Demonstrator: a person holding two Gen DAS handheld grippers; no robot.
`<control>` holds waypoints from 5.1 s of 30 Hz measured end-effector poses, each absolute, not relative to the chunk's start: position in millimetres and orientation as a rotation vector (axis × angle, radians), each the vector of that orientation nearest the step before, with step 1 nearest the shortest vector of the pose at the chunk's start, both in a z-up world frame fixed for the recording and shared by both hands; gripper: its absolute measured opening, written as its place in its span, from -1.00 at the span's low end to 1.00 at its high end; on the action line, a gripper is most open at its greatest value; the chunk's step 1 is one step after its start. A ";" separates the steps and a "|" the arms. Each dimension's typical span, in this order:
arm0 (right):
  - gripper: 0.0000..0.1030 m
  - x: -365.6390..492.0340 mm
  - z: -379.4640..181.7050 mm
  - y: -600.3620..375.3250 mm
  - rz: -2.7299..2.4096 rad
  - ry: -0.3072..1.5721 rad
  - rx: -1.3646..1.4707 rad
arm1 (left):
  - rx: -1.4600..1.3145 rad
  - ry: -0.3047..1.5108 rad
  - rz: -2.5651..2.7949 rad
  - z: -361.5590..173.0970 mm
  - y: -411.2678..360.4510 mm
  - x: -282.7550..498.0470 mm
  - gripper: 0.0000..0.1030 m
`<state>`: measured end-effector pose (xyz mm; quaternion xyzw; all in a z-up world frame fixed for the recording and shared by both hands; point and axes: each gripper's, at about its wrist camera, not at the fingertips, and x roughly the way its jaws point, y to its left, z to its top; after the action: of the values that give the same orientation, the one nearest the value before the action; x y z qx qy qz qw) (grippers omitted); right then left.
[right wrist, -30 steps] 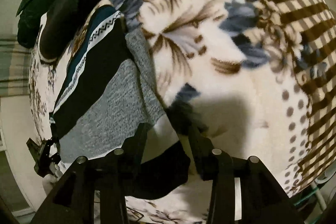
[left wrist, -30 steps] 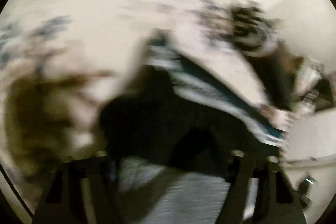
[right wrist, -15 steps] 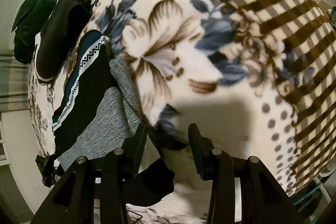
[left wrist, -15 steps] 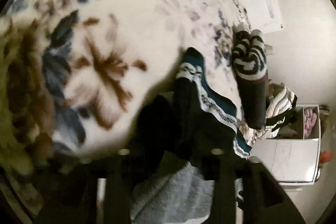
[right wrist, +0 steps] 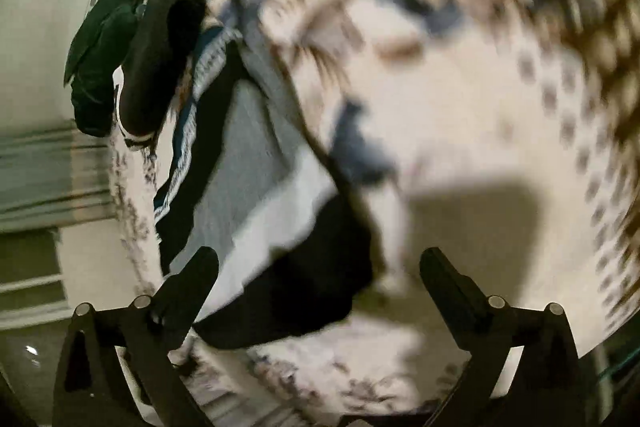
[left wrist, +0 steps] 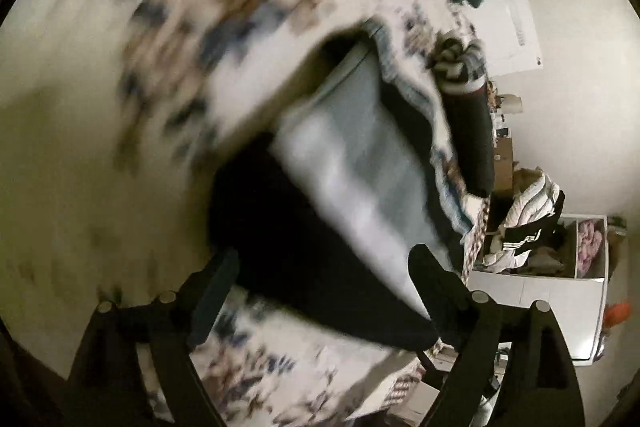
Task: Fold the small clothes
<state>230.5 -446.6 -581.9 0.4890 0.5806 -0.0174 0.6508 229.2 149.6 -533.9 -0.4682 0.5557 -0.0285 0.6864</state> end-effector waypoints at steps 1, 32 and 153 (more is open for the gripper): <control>0.99 225.2 -590.4 -443.2 -0.033 1.316 1.145 | -1.070 1.254 -0.054 -542.3 147.0 222.0 0.70; 0.59 208.9 -607.5 -349.9 0.151 0.949 1.444 | -1.168 0.951 0.078 -558.8 100.8 242.1 0.95; 1.00 192.2 25.7 -235.7 -0.214 0.729 0.050 | 0.014 0.774 -0.012 -60.5 -47.1 236.2 0.88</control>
<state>192.2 -235.7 25.7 0.0245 0.3556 -0.1045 0.9285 236.2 -47.1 -60.5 0.0070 0.3775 -0.0058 0.9260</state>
